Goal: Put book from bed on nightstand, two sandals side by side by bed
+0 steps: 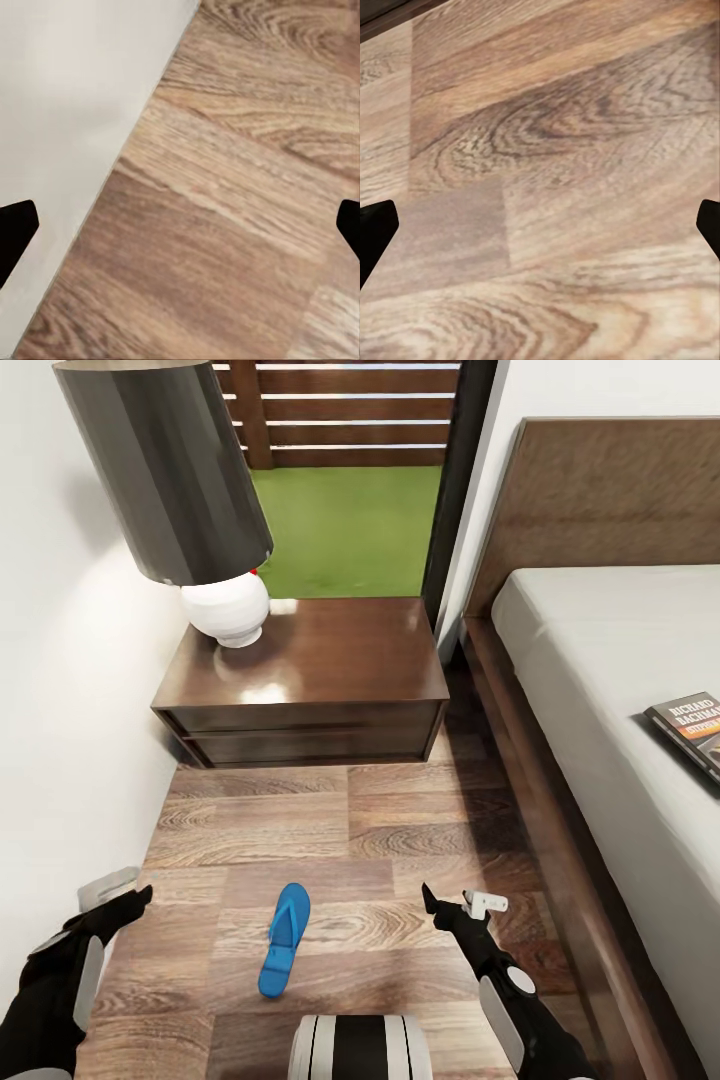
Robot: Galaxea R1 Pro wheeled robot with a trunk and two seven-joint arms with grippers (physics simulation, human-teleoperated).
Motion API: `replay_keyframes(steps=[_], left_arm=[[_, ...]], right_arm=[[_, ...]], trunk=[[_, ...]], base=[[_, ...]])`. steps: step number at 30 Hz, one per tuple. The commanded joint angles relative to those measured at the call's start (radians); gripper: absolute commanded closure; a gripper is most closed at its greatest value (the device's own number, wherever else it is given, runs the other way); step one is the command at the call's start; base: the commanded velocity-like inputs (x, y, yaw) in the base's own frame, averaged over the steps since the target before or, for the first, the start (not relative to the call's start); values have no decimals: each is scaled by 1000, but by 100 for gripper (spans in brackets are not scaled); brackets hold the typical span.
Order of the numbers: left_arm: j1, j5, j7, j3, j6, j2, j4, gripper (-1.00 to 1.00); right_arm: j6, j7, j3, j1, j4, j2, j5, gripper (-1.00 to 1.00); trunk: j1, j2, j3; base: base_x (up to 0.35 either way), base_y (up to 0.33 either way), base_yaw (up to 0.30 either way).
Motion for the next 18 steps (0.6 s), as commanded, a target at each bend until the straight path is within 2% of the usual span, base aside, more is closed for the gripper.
replay_keyframes(steps=[1,2,5,7,8,9,12,13,14,18], left_arm=[[0,0,-4,3,6,12,-1,-100],[0,-2,-5,5,6,49,1,-100],[2,-4,-4,8,5,99,11,-100],[2,-11,-4,8,3,145,34,-100],[2,-23,-5,7,1,160,45,-100],[2,-57,-6,5,0,172,57,-100],[3,-117,-15,-1,-1,173,68,-100],[3,-129,-23,-9,-1,163,70,-100],[3,-140,-41,-30,-1,139,71,-100],[3,-148,-71,-95,-2,110,73,-100]], right_arm=[[-1,10,-4,0,1,1,-11,-100],[-1,10,-4,0,1,1,-11,-100],[0,10,-4,0,1,1,-11,-100],[0,10,-5,0,1,0,-11,-100],[0,10,-5,0,0,0,-11,-100],[0,10,-5,0,0,0,-12,-100],[0,10,-5,0,0,0,-12,-100],[0,10,-5,0,0,0,-12,-100],[0,10,-5,0,0,0,-12,-100],[0,10,-5,0,0,0,-11,-100]], trunk=[[0,0,-1],[0,0,-1],[0,0,-1],[0,0,-1],[0,0,-1],[0,0,-1],[0,0,-1],[0,0,-1],[0,0,-1],[0,0,-1]], base=[[0,0,0],[0,0,0],[0,0,0],[0,0,0],[0,0,0],[0,0,0],[0,0,0],[0,0,0],[0,0,0],[0,0,0]])
